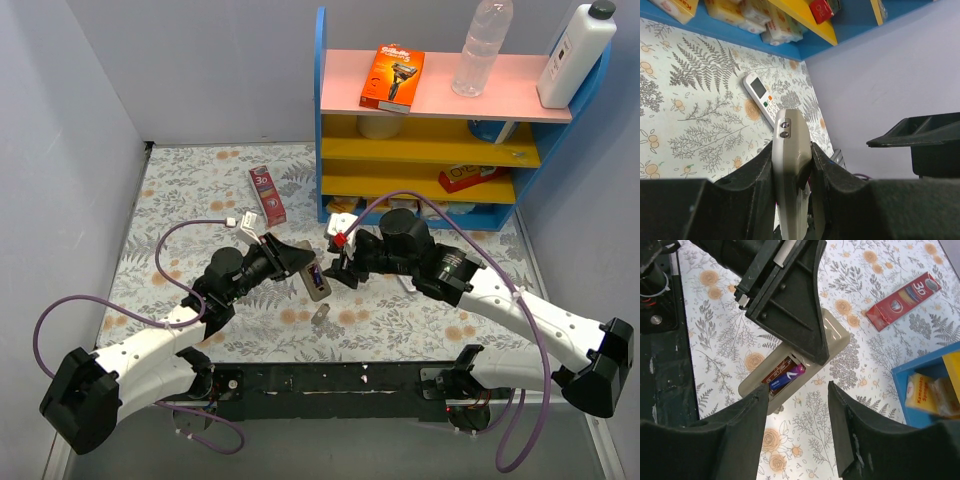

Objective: Load the batteries into the remote control

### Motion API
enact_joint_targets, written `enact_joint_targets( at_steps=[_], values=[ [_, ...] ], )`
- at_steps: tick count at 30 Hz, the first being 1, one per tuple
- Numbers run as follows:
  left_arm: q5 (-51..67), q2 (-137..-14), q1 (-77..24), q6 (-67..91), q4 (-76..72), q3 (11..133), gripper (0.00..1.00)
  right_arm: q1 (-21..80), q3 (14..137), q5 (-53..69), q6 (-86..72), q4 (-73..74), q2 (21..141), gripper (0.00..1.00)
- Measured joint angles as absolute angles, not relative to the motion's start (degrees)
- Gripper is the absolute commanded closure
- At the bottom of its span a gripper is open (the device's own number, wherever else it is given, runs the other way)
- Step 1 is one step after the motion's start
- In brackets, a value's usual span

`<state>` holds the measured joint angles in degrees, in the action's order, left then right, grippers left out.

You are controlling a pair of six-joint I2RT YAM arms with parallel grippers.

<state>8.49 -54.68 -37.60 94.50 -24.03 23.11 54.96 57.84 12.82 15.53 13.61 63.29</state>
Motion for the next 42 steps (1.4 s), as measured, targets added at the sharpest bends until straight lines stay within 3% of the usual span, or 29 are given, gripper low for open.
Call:
enact_joint_targets(
  at_steps=[4, 8, 22, 42],
  values=[
    [10.90, -54.41, -37.60, 93.67, -23.83, 23.11, 1.00, 54.26, 59.13, 16.16, 19.33, 13.67, 64.27, 0.63],
    [12.80, -54.30, -37.60, 93.14, -23.66, 23.27, 1.00, 54.00, 60.55, 19.05, 21.30, 13.61, 65.56, 0.74],
    [16.36, -54.41, -37.60, 91.74, -23.20, 24.97, 1.00, 54.00, 60.73, 22.24, 21.87, 13.87, 67.77, 0.76],
    [16.99, -54.61, -37.60, 91.39, -23.18, 25.21, 1.00, 54.00, 60.75, 20.64, 22.22, 17.10, 69.93, 0.68]
  ],
)
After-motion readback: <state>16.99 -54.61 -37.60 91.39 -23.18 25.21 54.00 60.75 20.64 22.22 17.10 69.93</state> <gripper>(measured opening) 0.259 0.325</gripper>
